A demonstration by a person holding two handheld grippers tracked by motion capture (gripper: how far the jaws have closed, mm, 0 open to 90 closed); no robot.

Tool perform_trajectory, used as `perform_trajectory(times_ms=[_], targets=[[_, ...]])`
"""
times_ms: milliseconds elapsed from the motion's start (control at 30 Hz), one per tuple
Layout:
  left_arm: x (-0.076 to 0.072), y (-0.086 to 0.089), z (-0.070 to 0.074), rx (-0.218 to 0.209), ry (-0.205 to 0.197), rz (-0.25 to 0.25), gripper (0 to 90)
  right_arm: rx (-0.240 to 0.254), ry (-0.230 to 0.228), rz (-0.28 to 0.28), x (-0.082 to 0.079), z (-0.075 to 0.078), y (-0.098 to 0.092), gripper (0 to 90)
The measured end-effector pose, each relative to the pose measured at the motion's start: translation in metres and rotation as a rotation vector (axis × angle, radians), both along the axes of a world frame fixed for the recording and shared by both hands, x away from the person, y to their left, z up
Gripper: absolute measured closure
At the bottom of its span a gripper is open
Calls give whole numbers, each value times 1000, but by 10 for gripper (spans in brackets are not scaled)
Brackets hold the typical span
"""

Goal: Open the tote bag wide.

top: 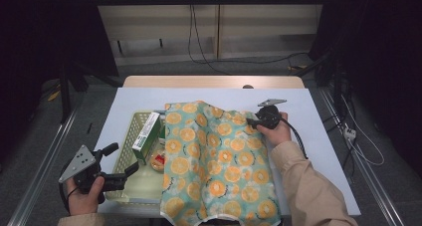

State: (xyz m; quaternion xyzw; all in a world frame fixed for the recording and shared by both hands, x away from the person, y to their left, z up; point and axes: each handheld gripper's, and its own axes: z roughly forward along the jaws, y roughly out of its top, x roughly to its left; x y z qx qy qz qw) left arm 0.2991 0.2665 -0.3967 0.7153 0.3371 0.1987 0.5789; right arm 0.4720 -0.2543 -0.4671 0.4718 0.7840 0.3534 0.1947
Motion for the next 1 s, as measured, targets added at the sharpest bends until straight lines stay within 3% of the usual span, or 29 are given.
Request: perform_trajectory(times_ms=[67, 133, 200, 267, 367, 433, 500, 767, 933, 1000], targets=[[0, 0, 0, 1, -1, 2, 36, 21, 16, 27, 0, 1, -1, 828], [0, 0, 1, 4, -1, 4, 36, 25, 13, 38, 0, 1, -2, 867], [0, 0, 2, 6, -8, 3, 36, 60, 2, 20, 2, 4, -4, 888], [1, 1, 3, 10, -10, 4, 36, 88, -15, 3, 5, 8, -8, 896], [0, 1, 3, 1, -6, 15, 36, 47, -38, -18, 11, 19, -16, 899], [0, 2, 2, -1, -7, 14, 36, 87, -49, -46, 16, 24, -26, 899], [1, 3, 2, 9, -4, 11, 36, 97, -64, -84, 22, 28, -38, 900], [0, 4, 4, 6, -5, 17, 36, 95, -65, -195, 42, 35, -82, 900], [2, 2, 2, -1, 3, 20, 36, 66, -68, -294, 42, 40, -113, 899], [1, 1, 1, 5, 2, 12, 36, 72, -68, -306, 37, 42, -121, 861]])
